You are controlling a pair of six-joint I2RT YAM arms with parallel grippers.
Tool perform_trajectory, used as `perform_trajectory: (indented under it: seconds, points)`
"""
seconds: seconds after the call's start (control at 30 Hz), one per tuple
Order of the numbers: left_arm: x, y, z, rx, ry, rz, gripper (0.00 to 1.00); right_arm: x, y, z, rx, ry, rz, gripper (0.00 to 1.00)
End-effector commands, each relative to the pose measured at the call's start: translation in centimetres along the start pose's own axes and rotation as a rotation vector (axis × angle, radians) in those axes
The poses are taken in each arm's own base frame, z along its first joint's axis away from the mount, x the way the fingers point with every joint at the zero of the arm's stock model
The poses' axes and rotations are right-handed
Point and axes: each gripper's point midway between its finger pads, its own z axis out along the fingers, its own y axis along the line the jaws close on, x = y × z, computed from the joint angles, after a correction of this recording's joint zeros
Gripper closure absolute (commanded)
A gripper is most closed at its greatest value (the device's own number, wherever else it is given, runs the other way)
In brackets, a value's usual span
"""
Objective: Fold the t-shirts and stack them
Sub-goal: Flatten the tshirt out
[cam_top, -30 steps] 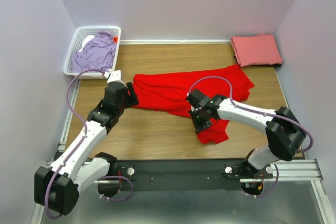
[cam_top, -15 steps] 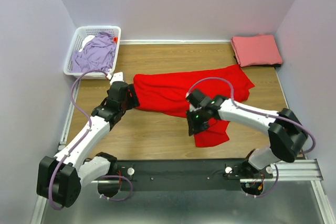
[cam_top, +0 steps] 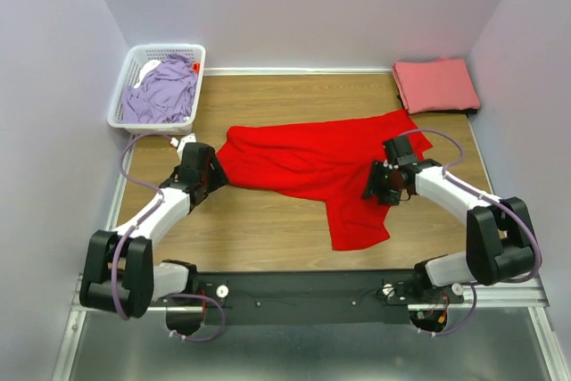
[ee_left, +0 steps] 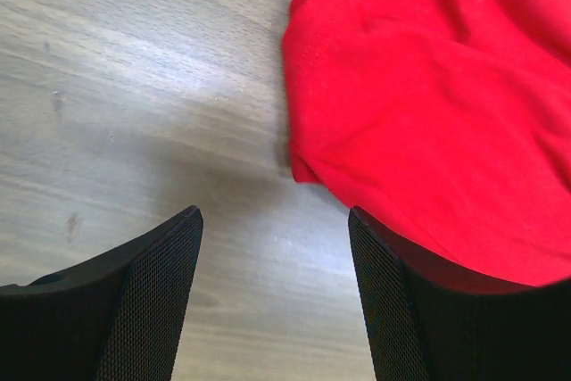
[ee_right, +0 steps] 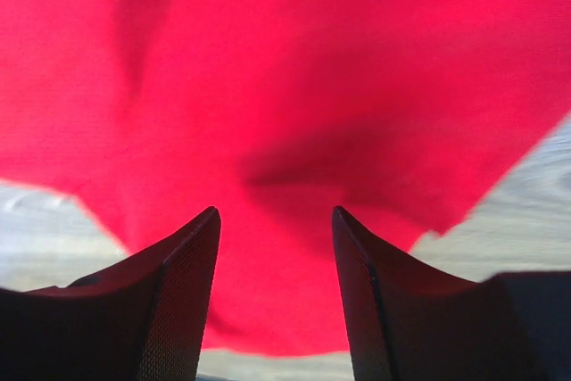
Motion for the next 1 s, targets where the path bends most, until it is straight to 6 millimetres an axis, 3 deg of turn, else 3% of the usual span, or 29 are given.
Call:
perform_trajectory:
  seconds: [0.0,0.2,0.4,0.53,0.67,0.7,0.73,0.77,0.83,0.87,0.93,0.97]
  points:
    - [-1.0,-1.6,1.3,0.057,-0.017,-0.037,0.26,-2.1,-0.9,0.6,-0.031,-0.082,0.081,0.39]
    - [0.1,-1.9,3.5,0.049,0.048,-0.022,0.3,-4.4,-4.7,1.1,0.023,-0.137,0.219,0.39]
    - [0.4,-2.0,4.8,0.029,0.076,-0.003,0.4,-4.9,-4.4,1.3,-0.006,-0.125,0.202,0.39]
    - [-0.2,-2.1,5.5,0.009,0.072,0.006,0.56,-4.0,-4.5,1.6,-0.013,-0.106,0.197,0.39]
    - [-0.7,-3.4,5.9,0.004,0.091,0.066,0.92,-3.6,-5.0,1.6,0.003,-0.112,0.185,0.38]
    - [-0.8,-4.0,5.6,0.0,0.096,0.098,1.0,-3.8,-5.0,1.4,0.001,-0.121,0.182,0.38]
    - [-2.5,-5.3,4.9,0.007,0.061,0.122,1.0,-3.9,-5.0,1.3,0.002,-0.125,0.175,0.38]
    - [-2.9,-4.1,4.1,-0.077,0.055,0.185,1.0,-3.9,-5.0,1.2,0.002,-0.128,0.171,0.38]
    - [-4.6,-4.6,1.1,-0.156,0.014,0.271,0.96,-4.2,-4.9,0.9,-0.003,-0.142,0.164,0.38]
    - [-6.2,-3.2,0.0,-0.267,-0.055,0.301,0.93,-4.2,-5.0,0.8,-0.001,-0.143,0.164,0.38]
    - [-7.6,-2.6,-2.4,-0.337,-0.107,0.336,0.92,-4.3,-4.9,0.5,-0.004,-0.154,0.158,0.38]
    - [-7.9,-0.8,-3.6,-0.43,-0.118,0.363,0.88,-4.3,-4.9,0.5,-0.004,-0.154,0.157,0.38]
